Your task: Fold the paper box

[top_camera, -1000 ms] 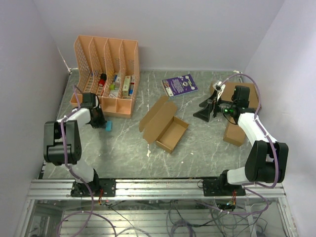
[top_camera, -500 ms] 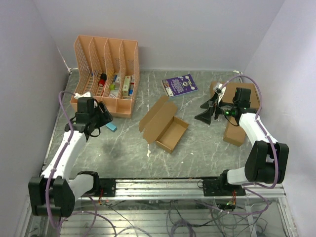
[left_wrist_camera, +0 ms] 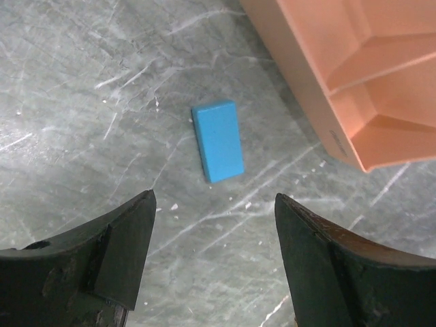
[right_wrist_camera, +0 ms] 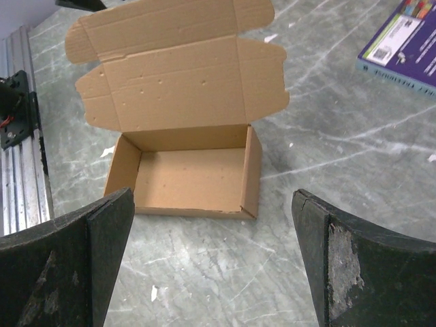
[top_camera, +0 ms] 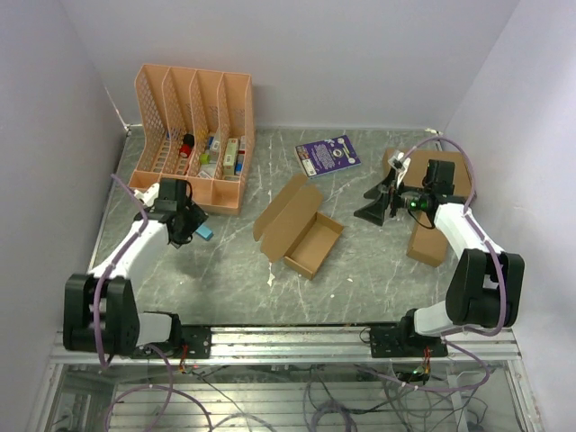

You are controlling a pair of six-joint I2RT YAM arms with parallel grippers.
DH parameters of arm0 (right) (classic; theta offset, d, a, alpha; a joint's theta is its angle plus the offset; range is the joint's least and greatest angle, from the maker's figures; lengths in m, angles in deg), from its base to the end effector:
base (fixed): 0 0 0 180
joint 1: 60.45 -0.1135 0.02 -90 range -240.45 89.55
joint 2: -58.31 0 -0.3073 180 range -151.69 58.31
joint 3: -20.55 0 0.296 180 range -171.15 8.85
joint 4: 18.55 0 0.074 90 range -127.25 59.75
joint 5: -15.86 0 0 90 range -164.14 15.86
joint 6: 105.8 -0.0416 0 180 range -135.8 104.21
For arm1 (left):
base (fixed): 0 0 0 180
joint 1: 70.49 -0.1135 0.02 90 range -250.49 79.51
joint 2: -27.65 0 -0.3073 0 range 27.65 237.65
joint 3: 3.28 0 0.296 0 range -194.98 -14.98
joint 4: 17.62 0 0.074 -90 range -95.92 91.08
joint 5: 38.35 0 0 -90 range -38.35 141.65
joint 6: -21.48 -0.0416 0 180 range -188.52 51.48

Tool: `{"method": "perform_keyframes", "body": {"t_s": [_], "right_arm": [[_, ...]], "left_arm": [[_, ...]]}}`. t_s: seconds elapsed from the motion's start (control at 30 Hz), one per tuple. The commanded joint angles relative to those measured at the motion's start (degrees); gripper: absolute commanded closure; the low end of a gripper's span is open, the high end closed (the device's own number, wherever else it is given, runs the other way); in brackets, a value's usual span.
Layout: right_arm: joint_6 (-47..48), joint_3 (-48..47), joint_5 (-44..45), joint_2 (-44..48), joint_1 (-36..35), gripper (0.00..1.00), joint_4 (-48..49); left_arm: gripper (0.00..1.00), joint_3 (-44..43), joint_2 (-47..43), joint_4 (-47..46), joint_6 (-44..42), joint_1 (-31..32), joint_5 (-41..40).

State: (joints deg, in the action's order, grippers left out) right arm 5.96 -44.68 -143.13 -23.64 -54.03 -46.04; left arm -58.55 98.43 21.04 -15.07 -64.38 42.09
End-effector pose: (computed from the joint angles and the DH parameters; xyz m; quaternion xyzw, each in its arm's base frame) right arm 0.3265 0.0023 0.2706 -0.3197 0.7230 0.4280 0.4380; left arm 0.2706 -0.0220 0.2313 -0.4042 0.8581 -0.0834 0.3054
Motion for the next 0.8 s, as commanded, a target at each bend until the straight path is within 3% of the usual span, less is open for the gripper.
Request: {"method": "perform_keyframes", "body": {"t_s": [0.0,0.43,0.63,0.77], "right_arm": [[2.03,-0.95,1.05,-0.92,0.48,0.02,-1.85],[2.59,-0.44,1.91,-0.74,0.48,0.02,-1.73],[2.72,-0.62,1.34,-0.28,0.44,0.02,-1.97],[2.25,-0.4,0.93,0.27,0.48,0.02,-1.61]], "left_arm": [[0.2,-3.53,7.19,0.22,2.28,1.63,-3.18],[0.43,-8.64,23.17,-0.76,0.29,2.5,-4.4],[0.71,-10.32,26.84,2.72,-0.79,2.5,-3.93],[0.93,-8.96,24.31,2.98,-2.0,2.5,-3.79]]}}
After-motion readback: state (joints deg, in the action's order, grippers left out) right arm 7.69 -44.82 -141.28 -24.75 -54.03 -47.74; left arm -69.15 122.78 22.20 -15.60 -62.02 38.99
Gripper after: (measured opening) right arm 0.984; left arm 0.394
